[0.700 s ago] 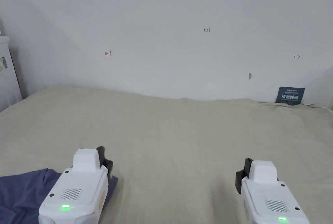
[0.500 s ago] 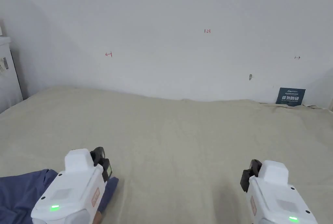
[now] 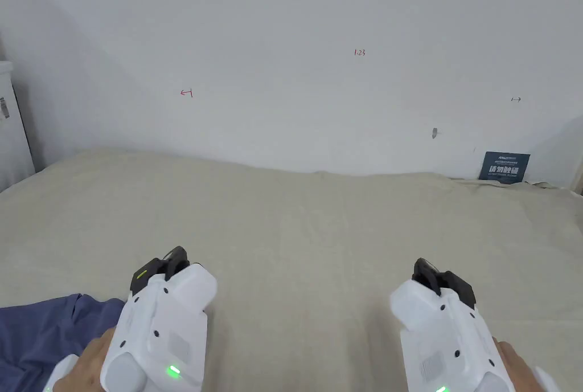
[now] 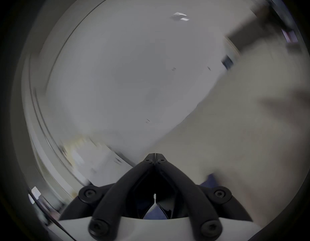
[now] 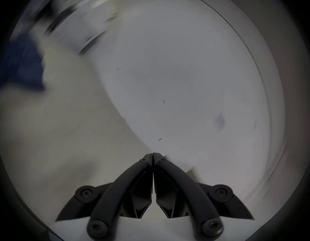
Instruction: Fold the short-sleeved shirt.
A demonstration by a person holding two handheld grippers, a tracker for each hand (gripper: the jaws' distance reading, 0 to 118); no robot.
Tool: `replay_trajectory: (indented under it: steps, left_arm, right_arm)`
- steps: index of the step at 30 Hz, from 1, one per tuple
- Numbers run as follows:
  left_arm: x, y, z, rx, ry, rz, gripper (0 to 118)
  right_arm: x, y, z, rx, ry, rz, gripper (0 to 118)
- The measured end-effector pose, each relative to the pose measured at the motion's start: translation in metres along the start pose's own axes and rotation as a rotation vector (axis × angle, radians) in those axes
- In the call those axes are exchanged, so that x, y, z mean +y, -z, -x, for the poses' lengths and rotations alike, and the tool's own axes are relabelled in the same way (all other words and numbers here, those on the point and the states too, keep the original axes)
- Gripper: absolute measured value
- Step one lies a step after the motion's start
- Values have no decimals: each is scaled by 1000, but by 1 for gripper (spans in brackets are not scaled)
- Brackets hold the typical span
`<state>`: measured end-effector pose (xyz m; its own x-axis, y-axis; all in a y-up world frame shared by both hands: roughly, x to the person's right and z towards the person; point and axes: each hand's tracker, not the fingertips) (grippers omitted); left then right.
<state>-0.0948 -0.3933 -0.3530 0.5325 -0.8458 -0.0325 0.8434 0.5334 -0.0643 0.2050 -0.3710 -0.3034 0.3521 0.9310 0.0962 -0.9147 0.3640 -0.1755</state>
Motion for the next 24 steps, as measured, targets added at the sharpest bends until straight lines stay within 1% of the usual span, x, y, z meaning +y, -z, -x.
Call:
replay_trajectory:
  steps: [1,2,3,5,6,7,8,10,11,12,13,14,15,16,18,20,22,24]
  left_arm:
    - [-2,-1,-2,-19,33,-15,0]
    - [4,-9,5,-54,1,-23,0]
    - [4,-10,6,-66,-37,-22,0]
    - [6,-11,4,-84,-136,8,0]
    - [6,-11,6,-101,-213,33,0]
    - [7,-13,9,-131,-331,56,0]
    - [8,-14,14,-152,-486,80,0]
    - [5,-14,22,-160,-745,110,0]
    - [3,-16,26,-162,-874,107,0]
    - [1,-18,29,-161,-985,96,0]
    - [-2,-19,33,-166,-1104,80,0]
    - [-4,-19,36,-155,-1169,77,0]
    - [-5,-19,37,-140,-1200,82,0]
    - [-6,-20,38,-128,-1213,78,0]
    - [-2,-26,43,-131,-1202,51,0]
    - [0,-28,46,-140,-1177,43,0]
    - [-2,-31,47,-134,-1120,38,0]
    - [-3,-33,51,-140,-1108,38,0]
  right_arm:
    - [-3,0,4,-1,-55,-2,0]
    - [-4,-1,6,19,-43,4,0]
    - [-5,-2,6,30,-3,9,0]
    - [-7,-3,9,44,26,23,0]
    - [-7,-5,10,36,85,46,0]
    - [-5,-8,9,29,167,68,0]
    - [-4,-11,6,40,310,89,0]
    - [-4,-14,1,63,567,139,0]
    - [-6,-14,-6,69,714,165,0]
    - [-9,-14,-13,73,841,192,0]
    - [-14,-14,-17,103,1011,212,0]
    - [-19,-14,-20,106,1141,229,0]
    - [-28,-8,-14,100,1237,231,0]
    - [-35,-1,-6,84,1274,227,0]
    - [-36,-3,-7,53,1282,208,0]
    - [-33,-2,-6,56,1265,200,0]
    - [-32,0,-7,66,1248,192,0]
    - [-28,1,-6,66,1220,194,0]
